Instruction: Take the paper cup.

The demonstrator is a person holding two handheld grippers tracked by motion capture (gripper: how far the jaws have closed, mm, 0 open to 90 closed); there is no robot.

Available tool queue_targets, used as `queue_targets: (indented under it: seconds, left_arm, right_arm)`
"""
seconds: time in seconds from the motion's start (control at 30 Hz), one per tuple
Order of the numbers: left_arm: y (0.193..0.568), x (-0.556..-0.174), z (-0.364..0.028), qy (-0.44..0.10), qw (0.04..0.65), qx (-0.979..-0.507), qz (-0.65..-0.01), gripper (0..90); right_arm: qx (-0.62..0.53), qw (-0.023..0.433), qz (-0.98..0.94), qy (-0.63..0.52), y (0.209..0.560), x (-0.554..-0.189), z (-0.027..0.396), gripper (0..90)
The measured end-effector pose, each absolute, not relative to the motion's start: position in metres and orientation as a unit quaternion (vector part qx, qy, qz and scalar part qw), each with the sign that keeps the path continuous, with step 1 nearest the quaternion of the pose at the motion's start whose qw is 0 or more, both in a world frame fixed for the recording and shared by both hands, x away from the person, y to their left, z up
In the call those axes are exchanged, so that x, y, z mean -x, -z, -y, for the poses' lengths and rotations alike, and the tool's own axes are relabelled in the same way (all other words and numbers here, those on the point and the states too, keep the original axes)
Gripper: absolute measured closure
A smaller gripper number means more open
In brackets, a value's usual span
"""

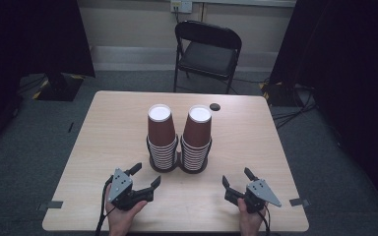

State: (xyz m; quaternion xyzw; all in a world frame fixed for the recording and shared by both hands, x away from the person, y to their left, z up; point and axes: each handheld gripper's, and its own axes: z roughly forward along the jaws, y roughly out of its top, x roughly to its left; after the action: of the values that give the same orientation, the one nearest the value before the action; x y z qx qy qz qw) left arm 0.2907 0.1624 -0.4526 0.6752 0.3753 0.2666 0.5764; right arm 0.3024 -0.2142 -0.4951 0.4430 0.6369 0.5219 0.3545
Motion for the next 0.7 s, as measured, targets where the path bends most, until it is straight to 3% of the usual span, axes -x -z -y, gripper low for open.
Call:
queue_targets:
  seconds: [0.7]
  left_arm:
    - [0.429, -0.301, -0.141, -0.252, 0.596, -0.684, -0.337, 21.3]
  right_arm:
    - [-0.442, 0.362, -0.636, -0.518, 0.495, -0.302, 0.213, 13.6]
